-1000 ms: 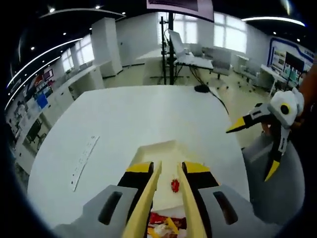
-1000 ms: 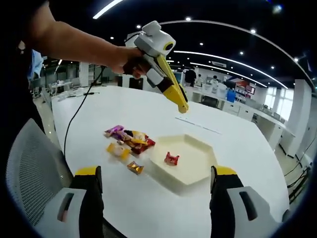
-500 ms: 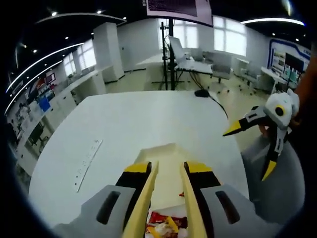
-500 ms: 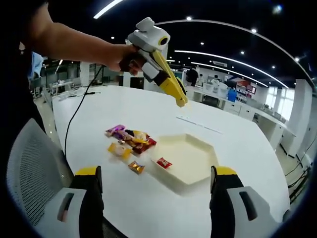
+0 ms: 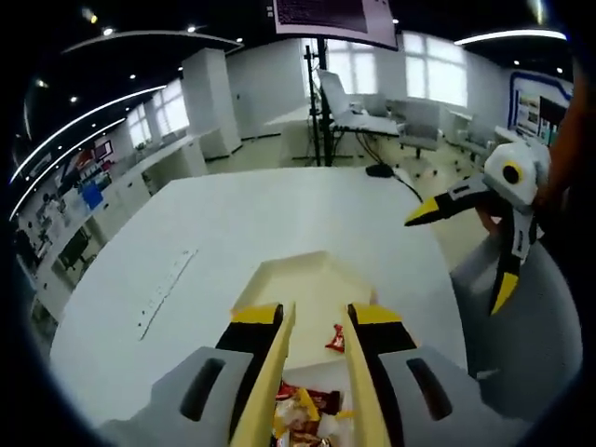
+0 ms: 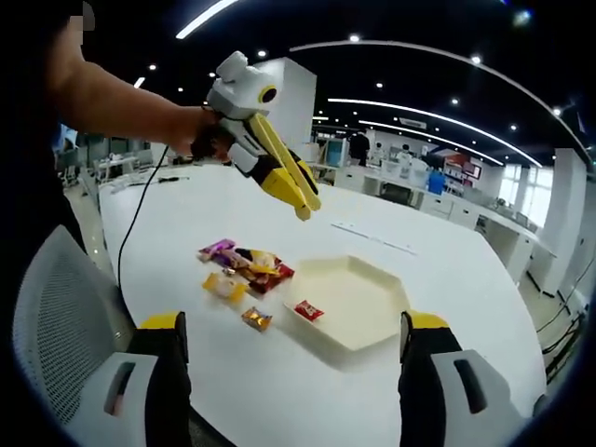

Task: Place the target food into the container with the food tongs after gripping and lifting it, then release it inside without dropping or visibly crushing the food.

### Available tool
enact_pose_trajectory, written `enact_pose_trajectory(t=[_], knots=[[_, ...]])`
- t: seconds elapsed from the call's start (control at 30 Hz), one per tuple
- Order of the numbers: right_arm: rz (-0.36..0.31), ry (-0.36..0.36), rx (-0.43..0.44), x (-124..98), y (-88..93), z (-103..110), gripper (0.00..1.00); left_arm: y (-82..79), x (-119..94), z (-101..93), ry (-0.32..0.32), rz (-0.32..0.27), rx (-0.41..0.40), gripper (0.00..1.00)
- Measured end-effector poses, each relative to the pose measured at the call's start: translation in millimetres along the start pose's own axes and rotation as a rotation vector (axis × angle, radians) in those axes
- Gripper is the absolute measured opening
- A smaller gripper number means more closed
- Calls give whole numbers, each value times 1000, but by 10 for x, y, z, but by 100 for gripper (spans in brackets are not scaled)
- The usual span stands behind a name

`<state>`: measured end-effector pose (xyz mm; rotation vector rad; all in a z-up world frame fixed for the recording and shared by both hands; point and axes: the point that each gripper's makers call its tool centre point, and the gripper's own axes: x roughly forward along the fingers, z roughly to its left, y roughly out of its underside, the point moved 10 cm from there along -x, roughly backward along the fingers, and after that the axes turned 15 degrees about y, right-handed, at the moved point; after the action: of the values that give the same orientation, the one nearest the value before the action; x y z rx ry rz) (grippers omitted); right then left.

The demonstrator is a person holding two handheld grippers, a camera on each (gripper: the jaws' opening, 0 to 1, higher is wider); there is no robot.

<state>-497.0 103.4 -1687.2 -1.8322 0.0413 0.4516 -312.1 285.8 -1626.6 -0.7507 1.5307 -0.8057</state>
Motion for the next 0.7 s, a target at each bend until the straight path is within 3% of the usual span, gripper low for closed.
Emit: enact_pose_trajectory(t=[0.13,0.3,0.57,0.7], knots=[[-19,13,-2,5,-12,-14,100,177,-15,-62,-8,16,-7,25],[-20,6,-13,5,-8,4,100,423,44,-169,-21,50,-14,25],[-18,7,-9,3,-5,6,100,582,143,-282,2,74,-6,24],[-14,6,-11,5,2,0,100,739,259,-358,16,108,-4,24]])
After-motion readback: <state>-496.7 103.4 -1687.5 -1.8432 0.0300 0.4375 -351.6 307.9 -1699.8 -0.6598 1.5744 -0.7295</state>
